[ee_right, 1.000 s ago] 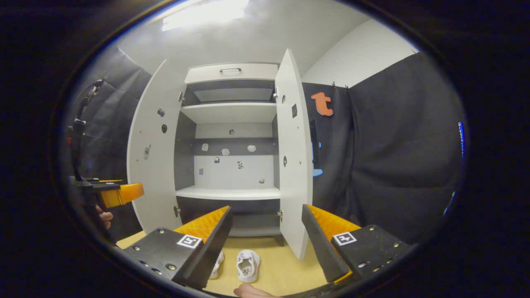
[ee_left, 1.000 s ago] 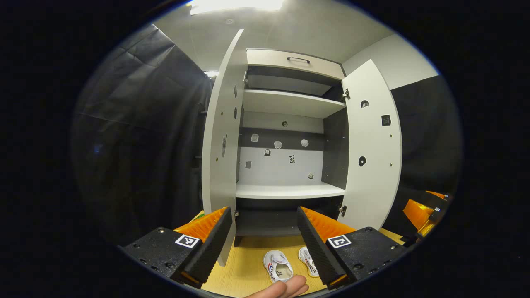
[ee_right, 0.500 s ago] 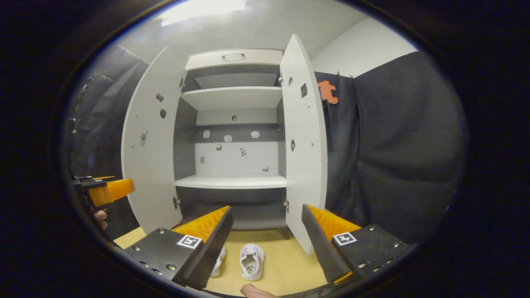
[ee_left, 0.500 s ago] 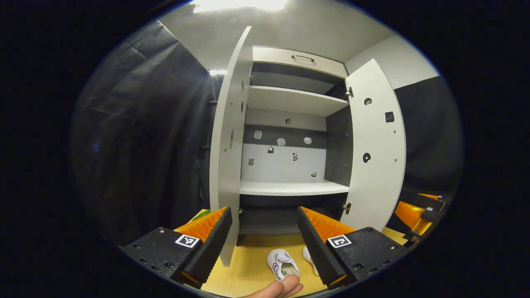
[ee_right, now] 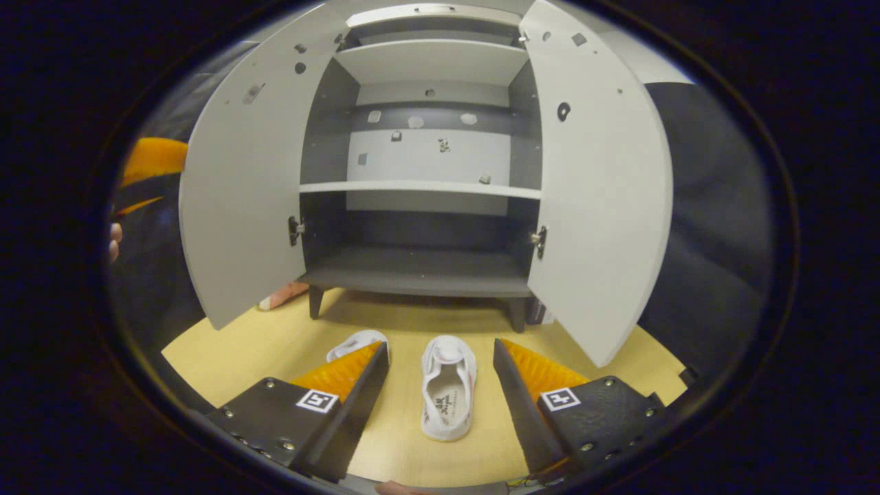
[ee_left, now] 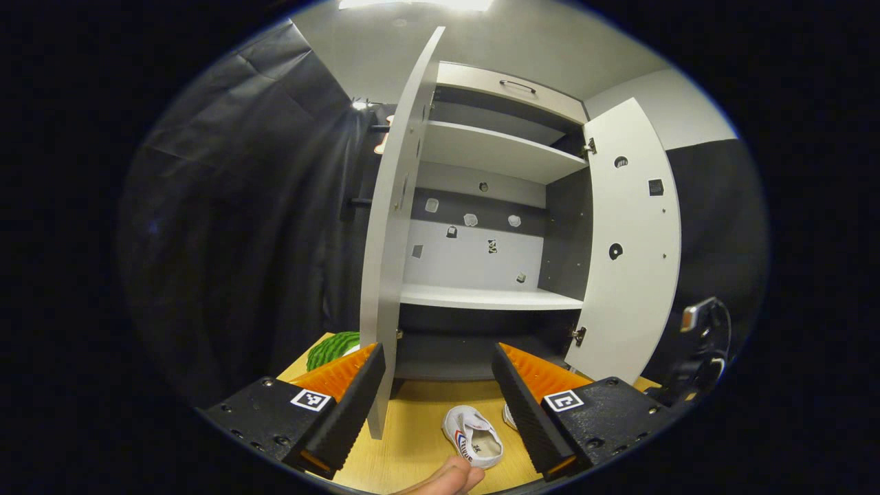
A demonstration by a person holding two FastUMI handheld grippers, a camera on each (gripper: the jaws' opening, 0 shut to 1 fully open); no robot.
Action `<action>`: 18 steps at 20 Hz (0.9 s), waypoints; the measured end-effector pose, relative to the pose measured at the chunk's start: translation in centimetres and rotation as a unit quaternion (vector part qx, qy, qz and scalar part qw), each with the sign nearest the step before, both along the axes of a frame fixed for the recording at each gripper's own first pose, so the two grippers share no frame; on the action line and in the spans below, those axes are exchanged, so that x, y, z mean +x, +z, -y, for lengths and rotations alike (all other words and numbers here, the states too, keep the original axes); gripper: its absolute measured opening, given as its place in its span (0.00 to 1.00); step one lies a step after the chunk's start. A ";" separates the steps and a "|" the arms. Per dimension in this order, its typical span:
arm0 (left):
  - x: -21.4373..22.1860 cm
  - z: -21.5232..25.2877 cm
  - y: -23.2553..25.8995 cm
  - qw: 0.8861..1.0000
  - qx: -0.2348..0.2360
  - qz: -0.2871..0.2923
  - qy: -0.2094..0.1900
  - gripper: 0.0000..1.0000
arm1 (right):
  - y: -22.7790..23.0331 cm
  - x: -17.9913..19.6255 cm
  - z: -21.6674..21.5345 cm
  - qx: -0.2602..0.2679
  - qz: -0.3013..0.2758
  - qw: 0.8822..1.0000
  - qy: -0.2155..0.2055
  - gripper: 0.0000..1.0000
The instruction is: Grab one shoe with the right hand and put it into the shoe cabinet, grab the other shoe with the left hand and put it into the shoe cabinet; then close the right door with the right hand and the left door with the left hand.
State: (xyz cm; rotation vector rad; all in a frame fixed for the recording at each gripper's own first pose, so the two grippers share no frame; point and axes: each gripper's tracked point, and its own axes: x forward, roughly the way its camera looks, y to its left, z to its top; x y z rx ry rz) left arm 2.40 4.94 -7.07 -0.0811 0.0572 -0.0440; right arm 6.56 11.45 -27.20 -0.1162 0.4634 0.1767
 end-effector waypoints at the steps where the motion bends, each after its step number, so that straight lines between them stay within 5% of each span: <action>1: 0.1 -0.3 -0.2 1.000 -0.001 -0.001 0.001 0.97 | -1.5 0.2 -0.7 -0.001 -0.014 1.000 0.003 0.92; 8: 0.1 -1.5 -0.9 1.000 0.020 0.006 -0.007 0.97 | -10.6 2.7 -1.4 -0.010 -0.100 0.994 -0.029 0.92; 11: 0.9 -1.8 -2.5 1.000 0.015 -0.021 -0.009 0.94 | -12.7 4.8 -1.1 0.029 -0.122 0.991 -0.051 0.93; 12: 1.2 -1.8 -2.7 1.000 0.009 -0.026 -0.009 0.97 | -13.4 5.4 -1.3 0.041 -0.132 0.989 -0.050 0.69; 15: 1.5 -2.2 -2.8 1.000 0.008 -0.024 -0.006 0.97 | -14.8 7.7 -1.4 0.019 -0.111 0.993 -0.027 0.54; 17: 1.5 -2.2 -2.7 1.000 0.012 -0.022 -0.009 0.97 | -15.1 7.4 -2.5 0.064 -0.127 0.990 -0.026 0.05; 18: 1.5 -2.2 -2.7 1.000 0.014 -0.022 -0.009 0.97 | -15.5 7.0 -3.0 0.077 -0.135 0.988 -0.018 0.00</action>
